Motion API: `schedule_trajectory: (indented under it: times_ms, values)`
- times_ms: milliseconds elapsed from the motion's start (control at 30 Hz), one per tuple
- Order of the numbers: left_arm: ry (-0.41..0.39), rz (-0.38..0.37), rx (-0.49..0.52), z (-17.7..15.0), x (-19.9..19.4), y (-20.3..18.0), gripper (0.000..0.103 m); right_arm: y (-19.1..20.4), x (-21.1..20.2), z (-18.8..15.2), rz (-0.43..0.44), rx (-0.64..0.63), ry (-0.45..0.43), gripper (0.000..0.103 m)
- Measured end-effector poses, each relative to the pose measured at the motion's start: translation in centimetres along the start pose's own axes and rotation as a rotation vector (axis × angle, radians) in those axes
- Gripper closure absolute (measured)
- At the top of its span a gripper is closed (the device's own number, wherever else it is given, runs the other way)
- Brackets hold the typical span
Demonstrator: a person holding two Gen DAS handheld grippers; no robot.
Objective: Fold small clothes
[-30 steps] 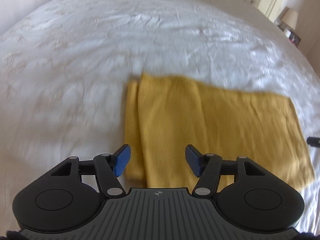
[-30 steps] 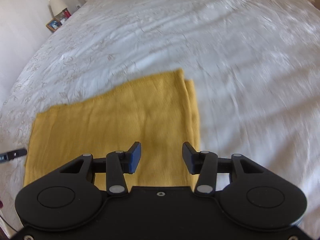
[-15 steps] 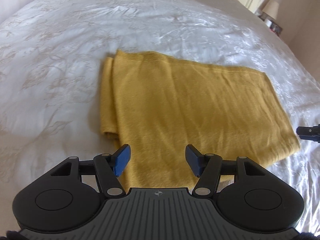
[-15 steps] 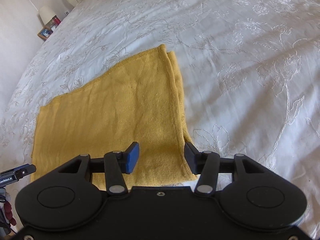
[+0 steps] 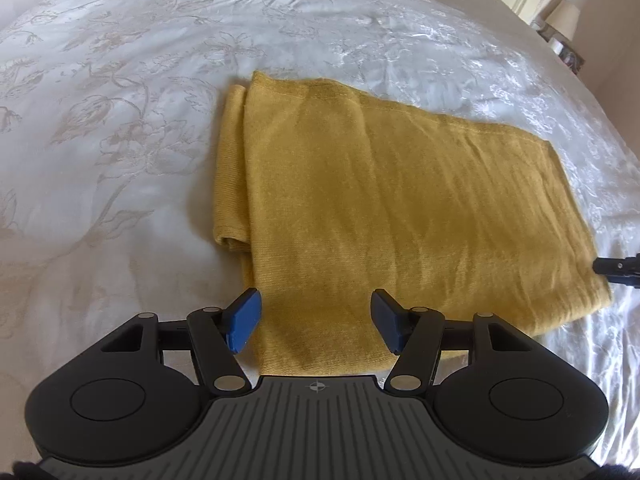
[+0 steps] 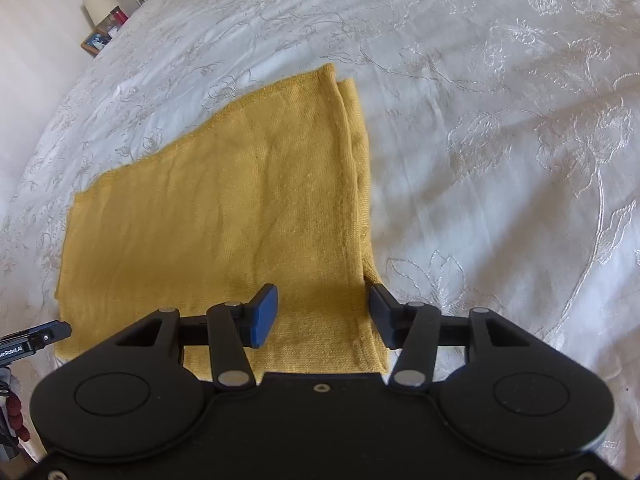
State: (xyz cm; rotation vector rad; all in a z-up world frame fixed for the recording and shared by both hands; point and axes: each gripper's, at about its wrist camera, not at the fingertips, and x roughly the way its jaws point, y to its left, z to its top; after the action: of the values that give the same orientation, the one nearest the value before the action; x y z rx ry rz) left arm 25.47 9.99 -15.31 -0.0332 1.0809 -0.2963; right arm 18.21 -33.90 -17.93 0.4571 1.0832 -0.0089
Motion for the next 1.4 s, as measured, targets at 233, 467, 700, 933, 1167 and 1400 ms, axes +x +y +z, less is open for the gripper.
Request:
schedule_trajectory:
  times_ms: [233, 467, 700, 933, 1167, 1400]
  values:
    - [-0.015, -0.018, -0.01, -0.1, 0.0, 0.2, 0.044, 0.2, 0.0, 0.0, 0.07, 0.003, 0.009, 0.044]
    - [-0.033, -0.057, 0.054, -0.1, 0.0, -0.8, 0.044, 0.7, 0.0, 0.0, 0.091, -0.008, 0.004, 0.044]
    - [0.014, -0.073, -0.033, -0.5, 0.8, 0.8, 0.045, 0.0, 0.2, -0.1, 0.076, 0.013, 0.017, 0.044]
    - [0.036, -0.072, -0.017, -0.2, 0.5, 0.5, 0.08, -0.4, -0.1, -0.3, 0.101, 0.022, 0.015, 0.068]
    - [0.065, -0.092, -0.054, 0.3, -0.9, 1.4, 0.1, -0.3, -1.1, -0.2, 0.101, 0.006, 0.015, 0.093]
    - [0.066, -0.067, -0.073, 0.1, -1.9, 3.8, 0.099, -2.5, -2.1, 0.1, 0.053, 0.053, 0.004, 0.093]
